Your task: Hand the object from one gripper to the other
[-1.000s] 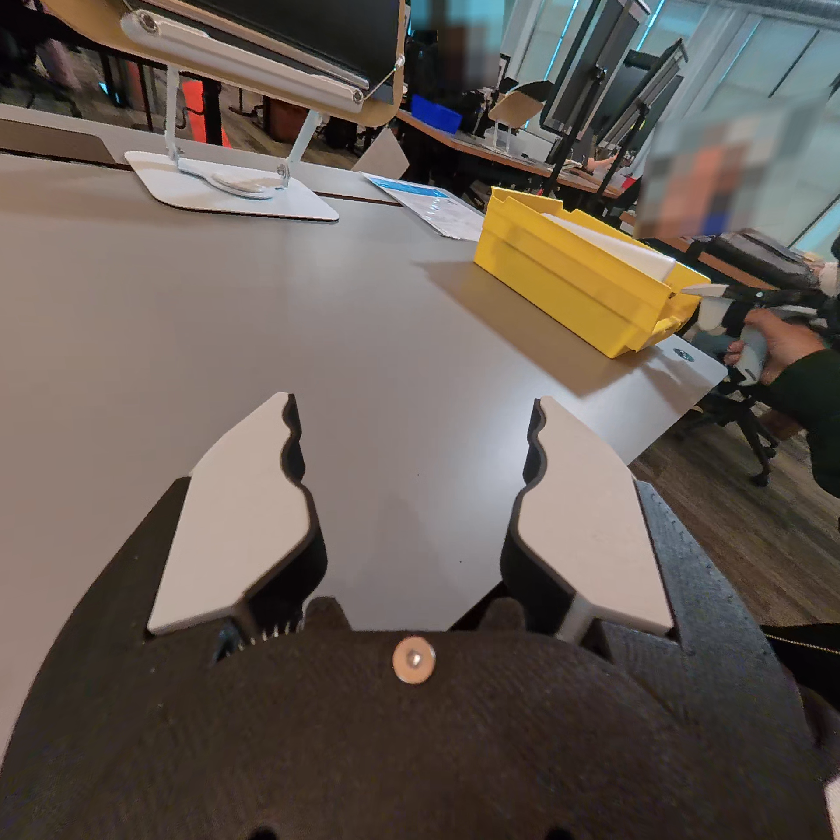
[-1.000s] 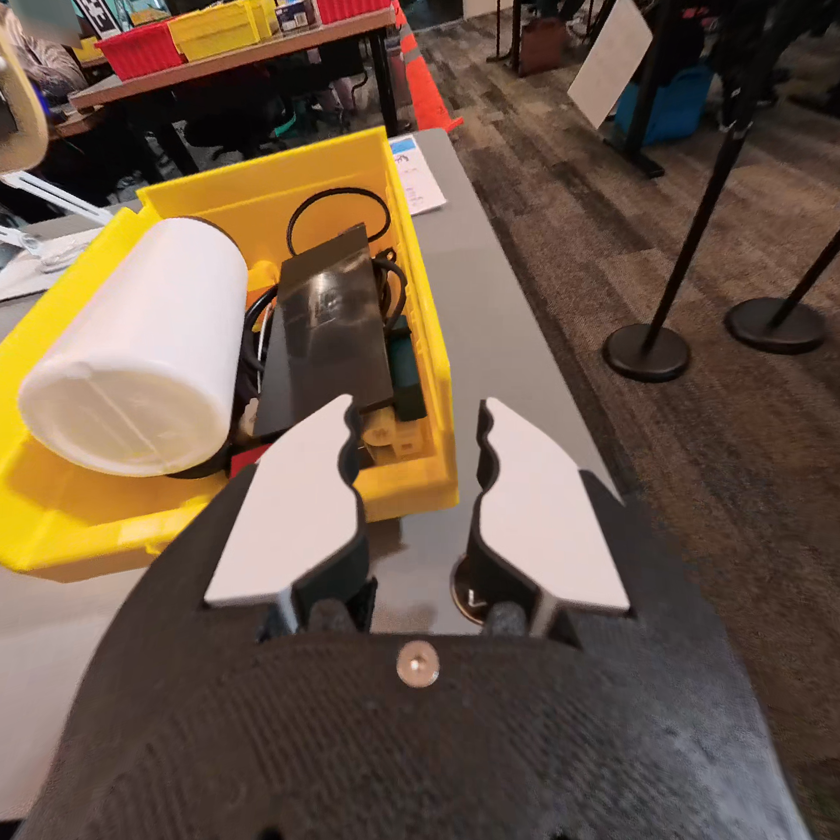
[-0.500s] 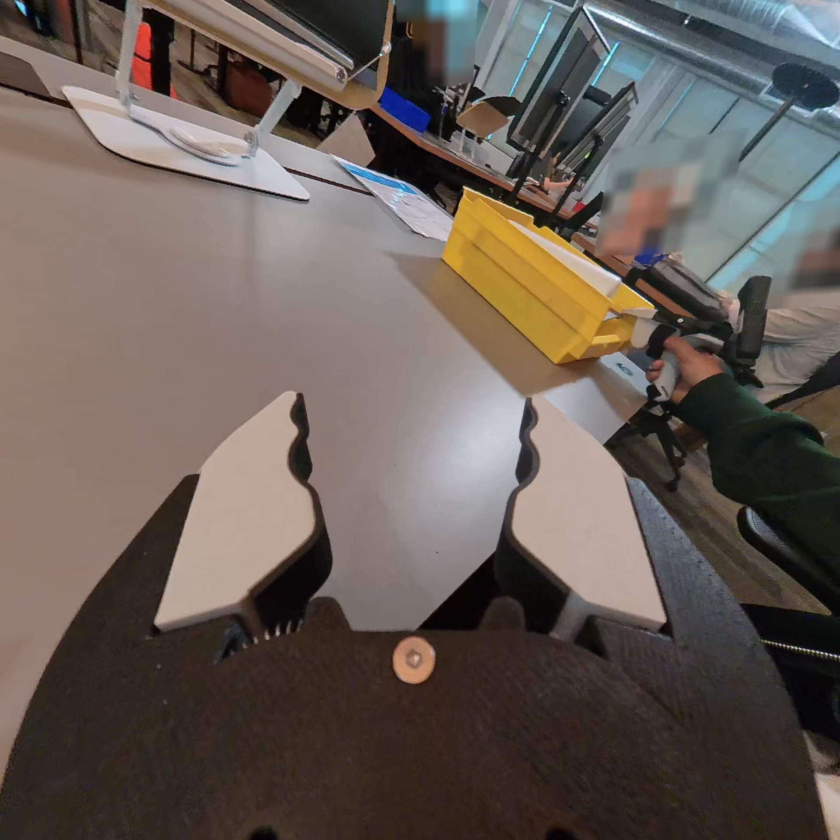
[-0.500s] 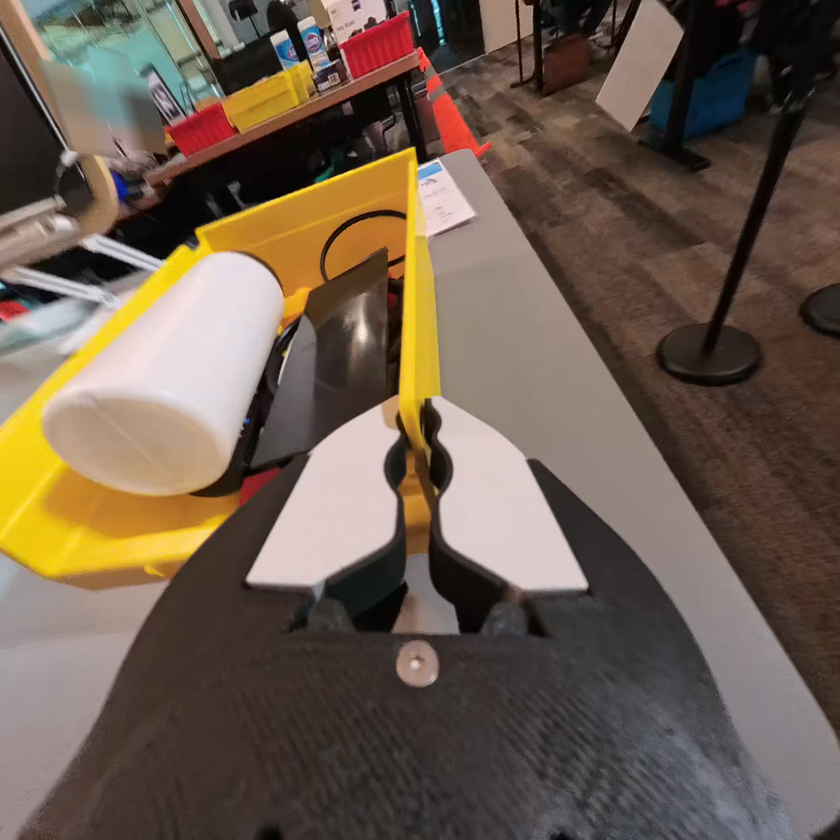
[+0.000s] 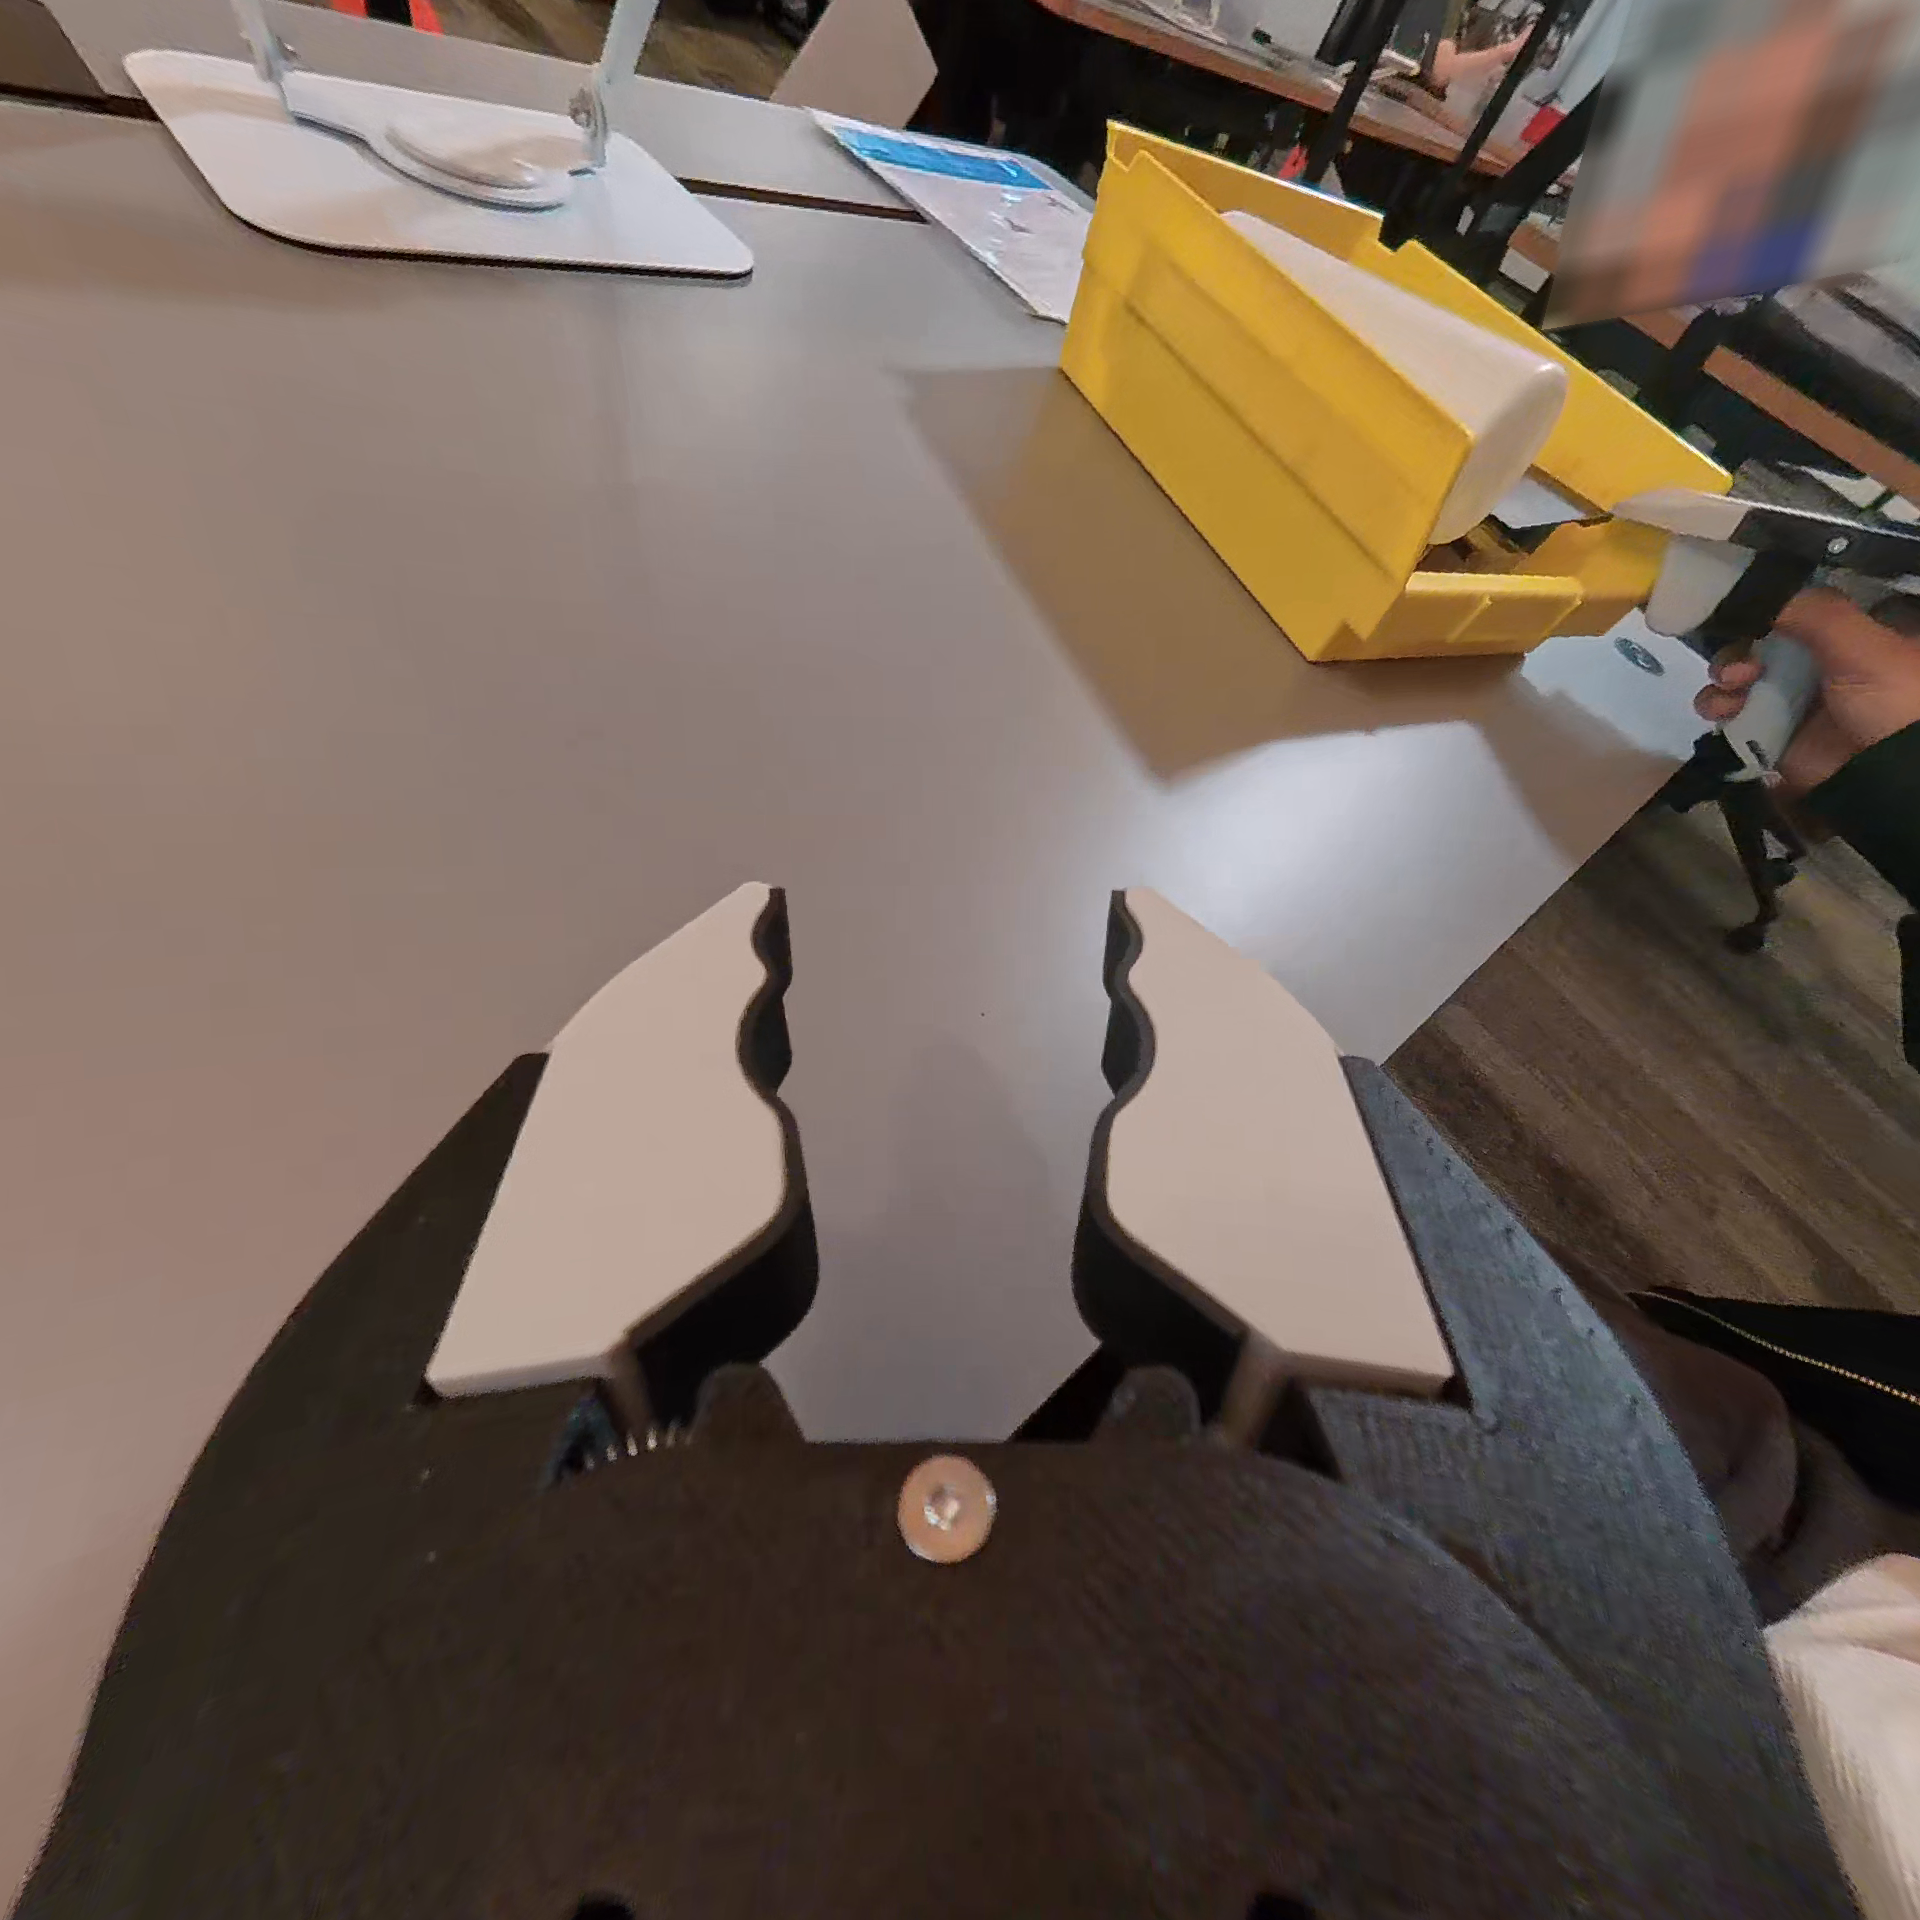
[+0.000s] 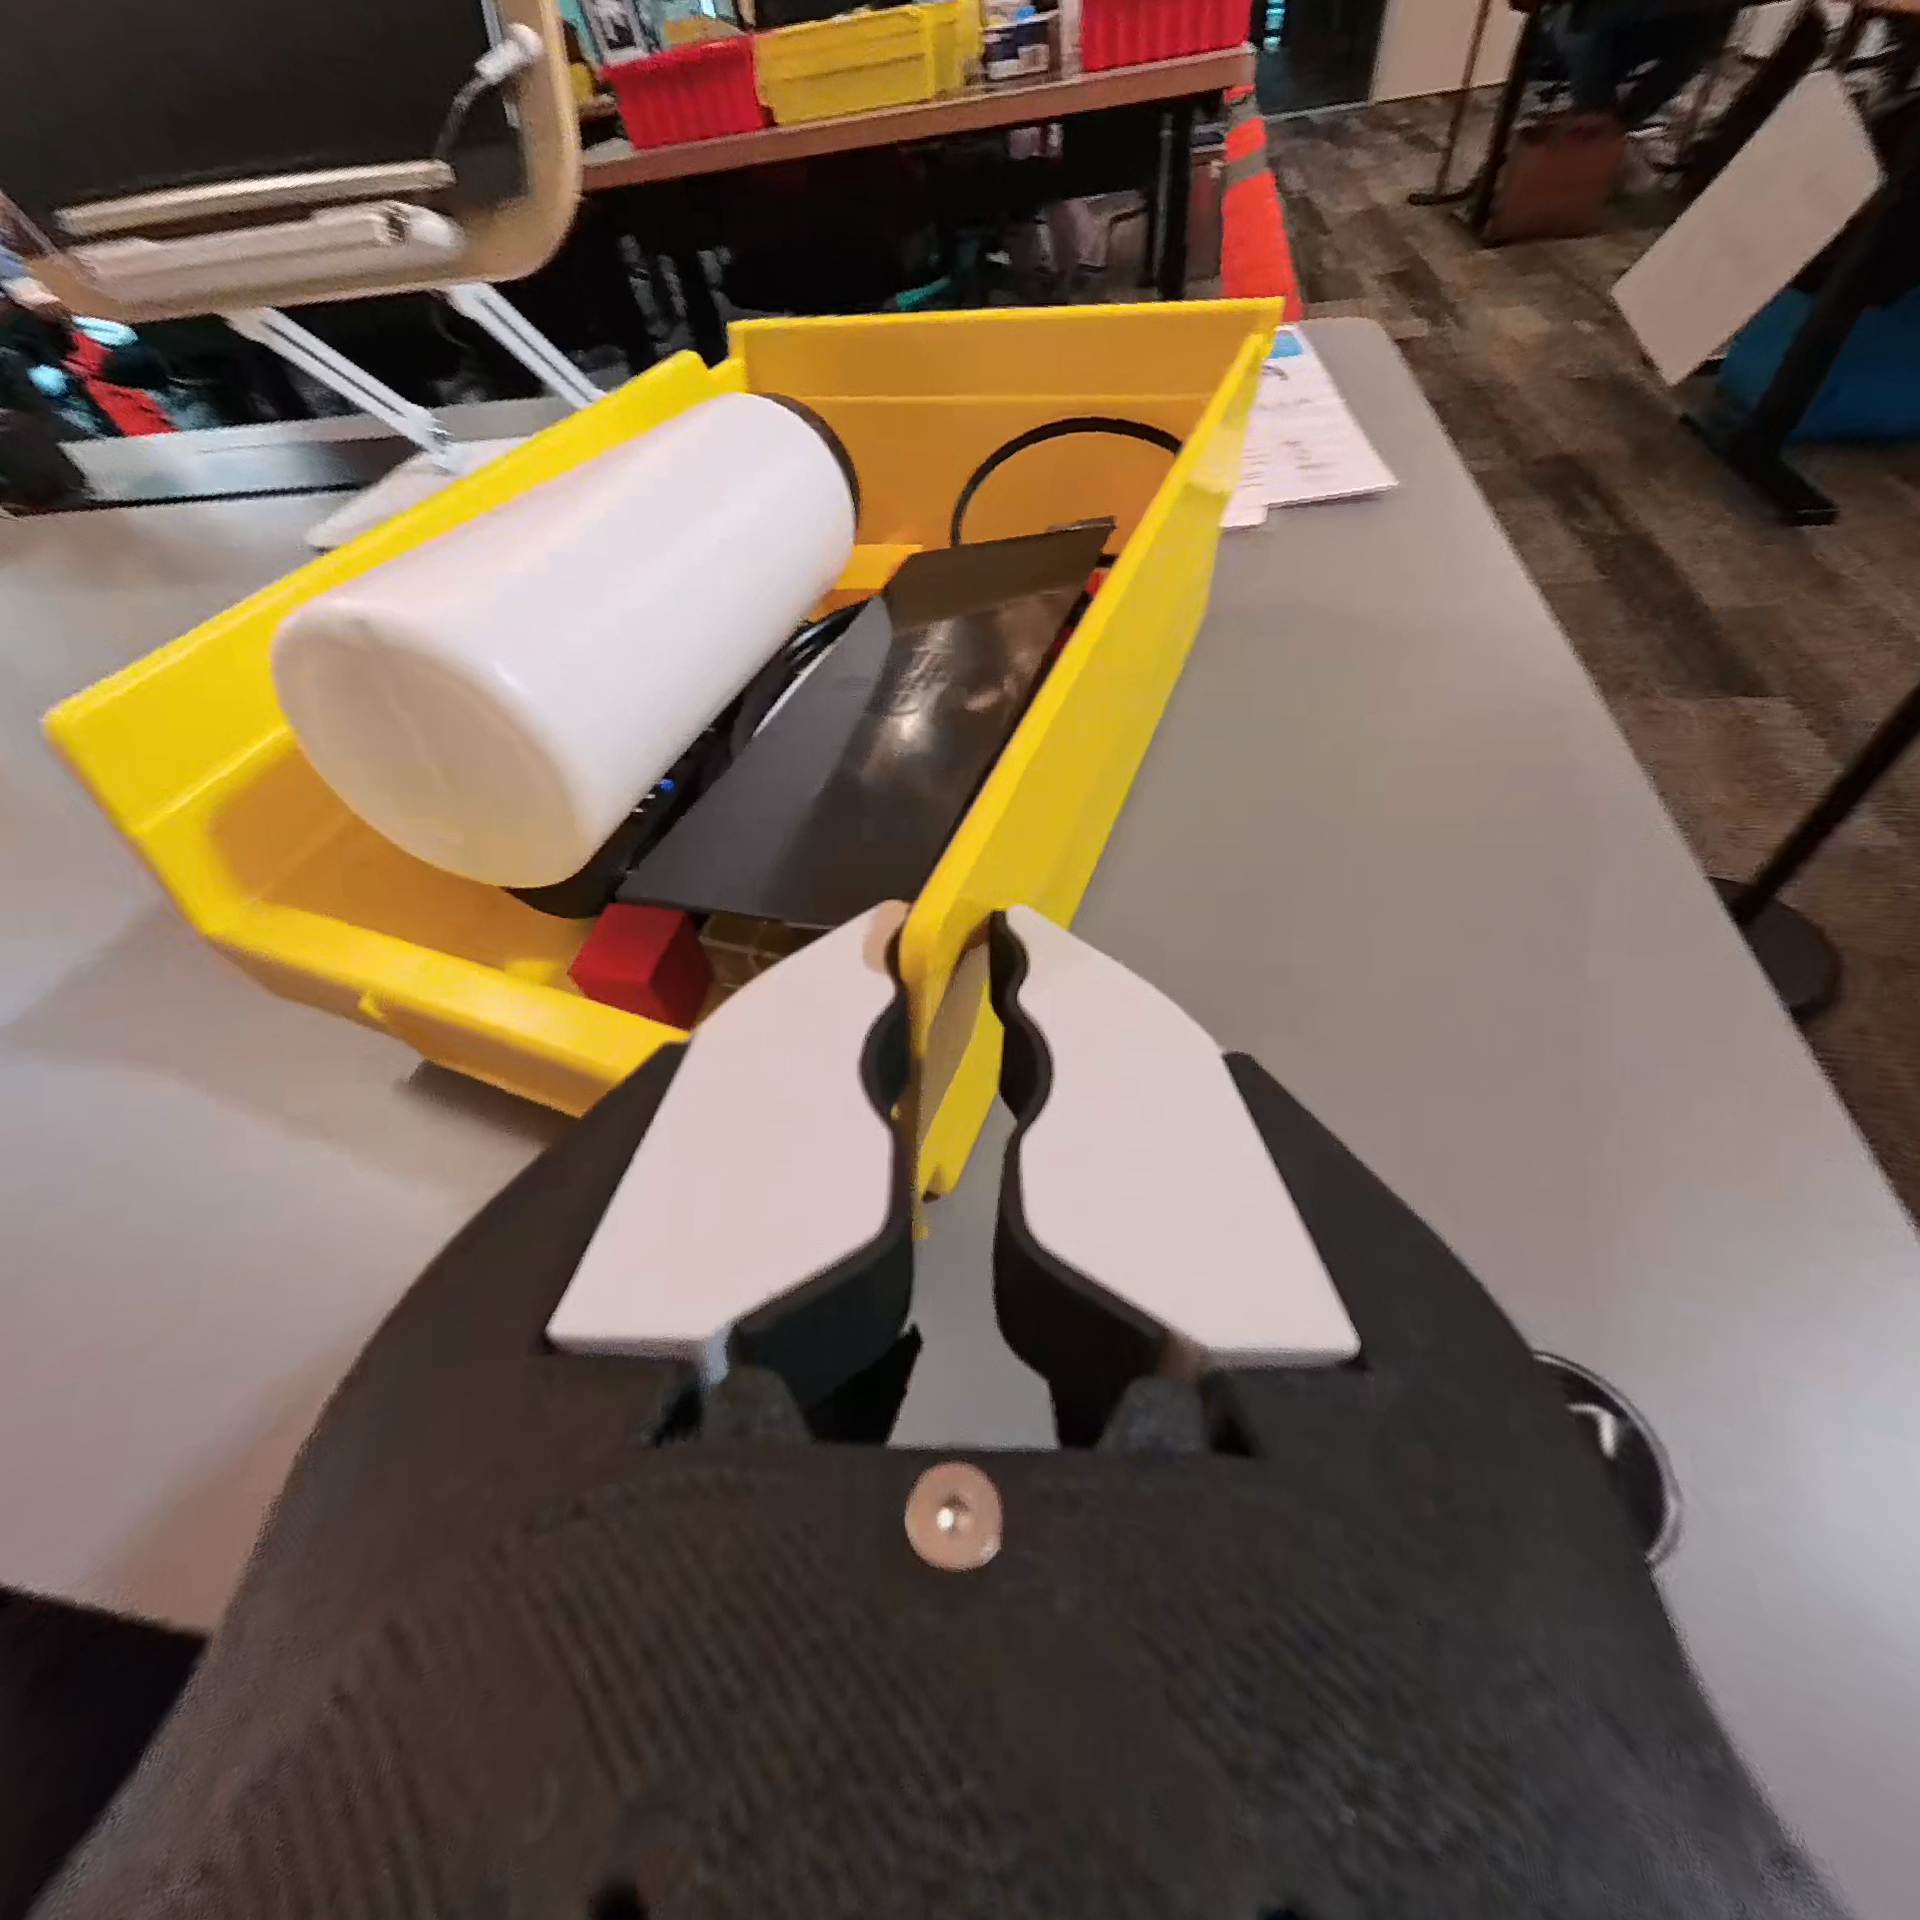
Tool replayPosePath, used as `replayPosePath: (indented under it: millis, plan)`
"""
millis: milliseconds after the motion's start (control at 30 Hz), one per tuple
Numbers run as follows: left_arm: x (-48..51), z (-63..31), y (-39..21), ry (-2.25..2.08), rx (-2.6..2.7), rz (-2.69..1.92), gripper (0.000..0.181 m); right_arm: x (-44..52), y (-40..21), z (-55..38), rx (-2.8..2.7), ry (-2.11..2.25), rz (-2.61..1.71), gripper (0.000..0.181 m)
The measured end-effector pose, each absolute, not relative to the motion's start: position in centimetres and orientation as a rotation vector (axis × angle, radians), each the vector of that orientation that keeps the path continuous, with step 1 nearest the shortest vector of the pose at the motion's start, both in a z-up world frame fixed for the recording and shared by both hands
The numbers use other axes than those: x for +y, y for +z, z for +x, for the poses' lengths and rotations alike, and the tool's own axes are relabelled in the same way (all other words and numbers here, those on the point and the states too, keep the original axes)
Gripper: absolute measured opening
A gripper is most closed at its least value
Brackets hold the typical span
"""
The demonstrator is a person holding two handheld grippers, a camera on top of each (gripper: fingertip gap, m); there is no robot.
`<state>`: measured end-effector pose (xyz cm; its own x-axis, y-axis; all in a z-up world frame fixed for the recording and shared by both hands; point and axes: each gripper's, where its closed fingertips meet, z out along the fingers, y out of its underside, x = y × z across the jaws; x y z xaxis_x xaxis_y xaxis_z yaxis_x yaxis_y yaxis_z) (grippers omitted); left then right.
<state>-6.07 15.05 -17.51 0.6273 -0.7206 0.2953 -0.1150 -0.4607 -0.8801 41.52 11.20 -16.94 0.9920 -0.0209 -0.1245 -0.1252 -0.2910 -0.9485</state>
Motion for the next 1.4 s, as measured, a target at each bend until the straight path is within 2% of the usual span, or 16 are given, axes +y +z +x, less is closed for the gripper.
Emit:
replayPosePath:
  millis: [33, 233, 433, 600, 667, 800, 1000, 1067, 1267, 1400]
  plan:
    - [15.0, -5.9, -17.6, -0.844, 0.663, -1.945, 0.06, 11.1, -16.9, 41.2, 0.092, 0.126, -1.859, 0.013]
    - [15.0, -5.7, -17.9, -0.811, 0.687, -1.943, 0.062, 11.1, -16.8, 41.0, 0.089, 0.165, -1.844, 0.017]
    - [15.1, -5.6, -18.0, -0.821, 0.682, -1.946, 0.063, 11.1, -15.5, 42.2, 0.222, 0.101, -1.777, 0.053]
    - [14.7, -5.6, -17.8, -0.888, 0.654, -1.944, 0.065, 9.6, -12.5, 43.0, 0.623, 0.144, -1.484, 0.057]
    - [14.6, -5.6, -17.7, -0.901, 0.65, -1.939, 0.065, 9.9, -12.5, 42.2, 0.621, 0.128, -1.451, 0.074]
    - [14.7, -6.0, -17.7, -0.902, 0.639, -1.94, 0.065, 10.0, -12.3, 43.4, 0.399, -0.127, -1.537, 0.072]
    - [14.6, -5.8, -18.1, -0.909, 0.638, -1.954, 0.065, 11.5, -14.4, 43.9, 0.346, -0.044, -1.636, 0.074]
    - [14.4, -5.8, -18.3, -0.83, 0.693, -1.953, 0.065, 12.0, -14.7, 43.9, 0.335, -0.04, -1.668, 0.07]
    - [13.4, -5.3, -18.6, -0.69, 0.814, -1.917, 0.065, 12.7, -15.6, 43.9, 0.33, -0.144, -1.748, 0.043]
    - [13.2, -5.8, -18.9, -0.672, 0.815, -1.929, 0.066, 13.3, -15.5, 43.3, 0.301, -0.191, -1.762, 0.039]
